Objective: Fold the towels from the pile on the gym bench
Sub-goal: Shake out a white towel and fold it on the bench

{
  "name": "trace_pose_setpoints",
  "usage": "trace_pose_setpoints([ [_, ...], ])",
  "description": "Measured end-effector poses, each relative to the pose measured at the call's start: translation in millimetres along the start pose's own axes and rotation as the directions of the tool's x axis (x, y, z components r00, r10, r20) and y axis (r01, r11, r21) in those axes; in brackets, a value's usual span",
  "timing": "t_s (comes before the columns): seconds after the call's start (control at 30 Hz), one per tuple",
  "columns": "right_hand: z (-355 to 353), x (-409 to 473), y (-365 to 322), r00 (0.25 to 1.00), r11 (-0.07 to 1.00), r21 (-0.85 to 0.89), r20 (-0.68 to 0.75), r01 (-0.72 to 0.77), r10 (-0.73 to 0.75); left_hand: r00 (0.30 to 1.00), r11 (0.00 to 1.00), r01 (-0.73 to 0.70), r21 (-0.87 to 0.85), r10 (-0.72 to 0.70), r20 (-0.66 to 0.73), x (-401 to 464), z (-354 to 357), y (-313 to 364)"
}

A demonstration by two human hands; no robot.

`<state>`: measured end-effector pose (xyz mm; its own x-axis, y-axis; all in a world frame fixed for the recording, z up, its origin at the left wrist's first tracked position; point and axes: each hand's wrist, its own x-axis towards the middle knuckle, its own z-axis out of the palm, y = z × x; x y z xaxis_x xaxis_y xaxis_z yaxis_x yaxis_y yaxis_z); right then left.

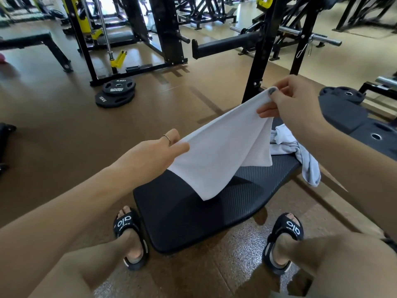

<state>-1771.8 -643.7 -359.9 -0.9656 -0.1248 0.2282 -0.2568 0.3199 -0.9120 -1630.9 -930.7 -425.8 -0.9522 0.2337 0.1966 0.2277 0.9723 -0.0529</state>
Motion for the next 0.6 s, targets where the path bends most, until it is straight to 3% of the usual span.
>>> trace_pose_setpoints([
  [0.1, -3, 0, 1, 1.0, 1.0, 0.006, -0.009, -0.012, 0.012, 0.999, 0.999, -0.036, 0.04, 0.037, -0.025, -13, 1, -7],
  [0.23, -3, -1, 0, 1.0, 1.0, 0.008, 0.011, 0.0, 0.0, 0.983, 0.967, 0.158, -0.2, -0.173, -0.058, -14, -1, -6],
  [0.33, -2, -1, -2, 1.0, 1.0, 0.016, 0.026, 0.009, -0.009, 0.98, 0.934, 0.181, -0.308, -0.199, -0.028, -14, 4, -9],
  [0.6, -8, 2, 2, 0.998, 0.998, -0.054, 0.055, 0.011, -0.008, 0.992, 0.997, 0.043, -0.059, -0.049, -0.115, -15, 5, -6],
])
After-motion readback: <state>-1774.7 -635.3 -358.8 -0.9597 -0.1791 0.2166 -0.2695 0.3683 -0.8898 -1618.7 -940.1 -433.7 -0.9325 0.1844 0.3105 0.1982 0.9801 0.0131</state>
